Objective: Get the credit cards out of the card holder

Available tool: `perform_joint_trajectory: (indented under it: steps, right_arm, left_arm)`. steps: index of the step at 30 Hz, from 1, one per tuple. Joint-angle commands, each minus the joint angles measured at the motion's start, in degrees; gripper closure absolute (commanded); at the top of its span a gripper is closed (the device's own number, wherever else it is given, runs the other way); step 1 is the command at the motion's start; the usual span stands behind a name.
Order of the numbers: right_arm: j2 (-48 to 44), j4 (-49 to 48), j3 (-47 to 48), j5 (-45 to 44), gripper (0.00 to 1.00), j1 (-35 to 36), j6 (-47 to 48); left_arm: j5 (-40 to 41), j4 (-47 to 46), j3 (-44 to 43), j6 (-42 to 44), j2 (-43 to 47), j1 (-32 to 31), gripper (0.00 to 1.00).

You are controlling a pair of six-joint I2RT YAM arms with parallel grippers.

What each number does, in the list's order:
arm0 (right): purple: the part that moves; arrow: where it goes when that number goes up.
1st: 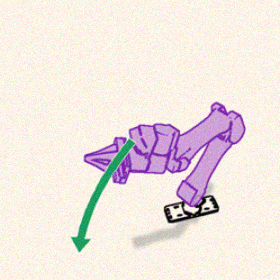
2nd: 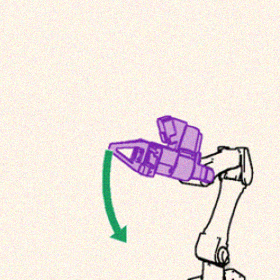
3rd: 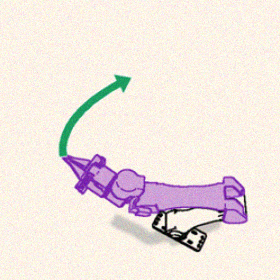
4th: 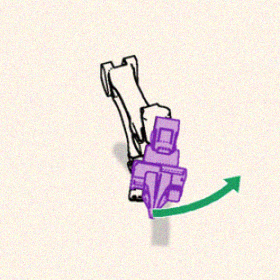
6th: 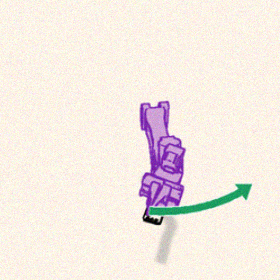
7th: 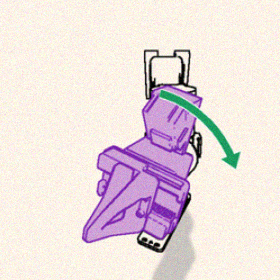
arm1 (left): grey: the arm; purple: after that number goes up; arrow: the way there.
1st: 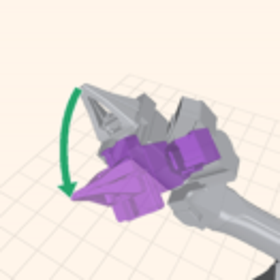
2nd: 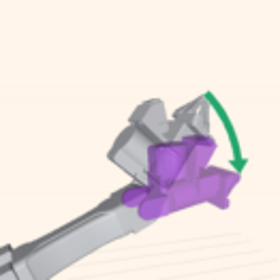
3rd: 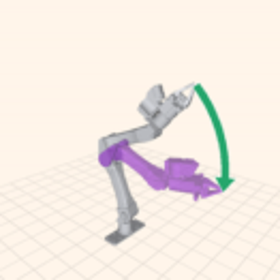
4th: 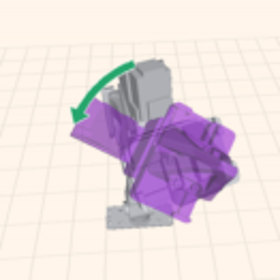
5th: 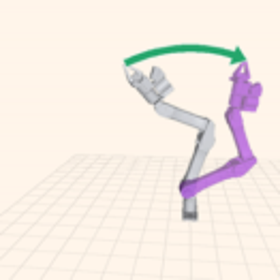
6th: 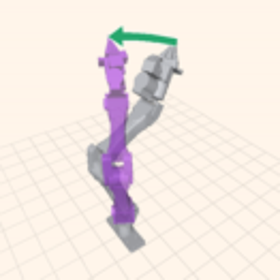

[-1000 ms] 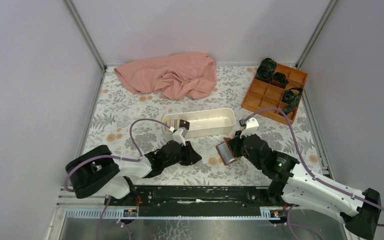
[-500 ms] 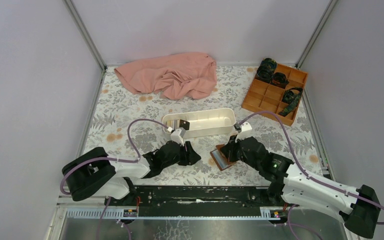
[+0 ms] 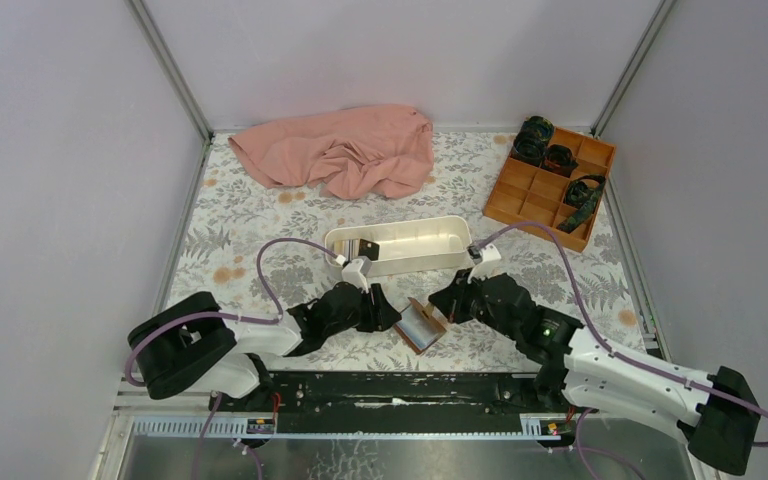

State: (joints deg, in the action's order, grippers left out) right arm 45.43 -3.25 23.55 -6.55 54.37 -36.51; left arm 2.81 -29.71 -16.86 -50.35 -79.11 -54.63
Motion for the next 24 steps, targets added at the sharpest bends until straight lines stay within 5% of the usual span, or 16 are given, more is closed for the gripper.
perform_joint_trajectory:
  steps: [1,8,24]
  right_arm:
    - [-4.99,4.15,-1.87,-10.12,1.00,-0.30,-1.31]
    - [-7.89,12.28,-4.67,-19.91,1.00,-0.30,-1.72]
    - [-1.84,22.61,-0.20,-26.96,1.00,-0.77,-1.19]
  left_arm:
    - [0.57,-2.22,-0.36,0.58,-0.97,0.23,0.46]
    - [-1.75,-4.16,-3.00,1.03,-5.63,0.18,0.46]
    - [-3.62,-6.42,-5.03,0.69,-10.91,0.22,0.46]
